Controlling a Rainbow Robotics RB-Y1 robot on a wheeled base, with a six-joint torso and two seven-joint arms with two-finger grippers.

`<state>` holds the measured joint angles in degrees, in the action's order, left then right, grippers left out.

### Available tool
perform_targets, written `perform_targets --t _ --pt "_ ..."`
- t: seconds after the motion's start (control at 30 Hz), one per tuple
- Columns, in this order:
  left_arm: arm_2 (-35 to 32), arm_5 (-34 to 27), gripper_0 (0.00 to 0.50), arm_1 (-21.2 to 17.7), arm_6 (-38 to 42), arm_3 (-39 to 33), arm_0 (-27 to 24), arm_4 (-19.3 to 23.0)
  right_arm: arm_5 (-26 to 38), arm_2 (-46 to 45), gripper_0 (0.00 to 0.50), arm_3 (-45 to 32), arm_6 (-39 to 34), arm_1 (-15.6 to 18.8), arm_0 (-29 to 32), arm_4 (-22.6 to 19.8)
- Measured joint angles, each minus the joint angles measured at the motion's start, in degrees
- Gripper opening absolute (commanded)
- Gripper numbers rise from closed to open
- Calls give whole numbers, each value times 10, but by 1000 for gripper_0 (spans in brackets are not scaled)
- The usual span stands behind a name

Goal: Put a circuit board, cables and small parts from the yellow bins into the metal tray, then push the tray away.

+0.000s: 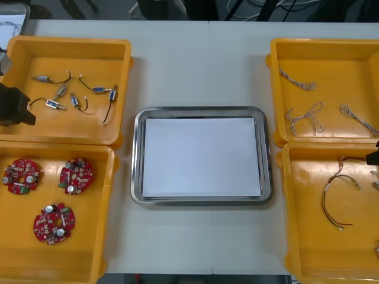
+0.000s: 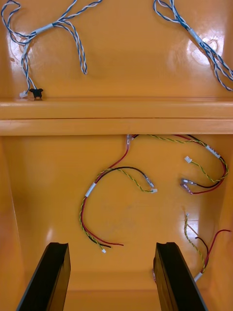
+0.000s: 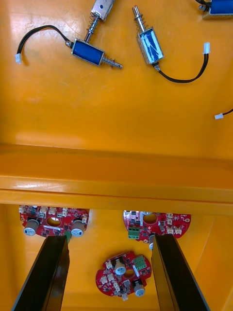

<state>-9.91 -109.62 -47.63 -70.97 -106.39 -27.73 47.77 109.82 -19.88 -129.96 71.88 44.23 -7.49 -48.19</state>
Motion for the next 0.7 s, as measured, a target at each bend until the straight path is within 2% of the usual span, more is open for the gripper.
perform_targets --t 0.7 --pt "0 0 500 0 0 0 0 0 0 0 500 0 0 0 0 0"
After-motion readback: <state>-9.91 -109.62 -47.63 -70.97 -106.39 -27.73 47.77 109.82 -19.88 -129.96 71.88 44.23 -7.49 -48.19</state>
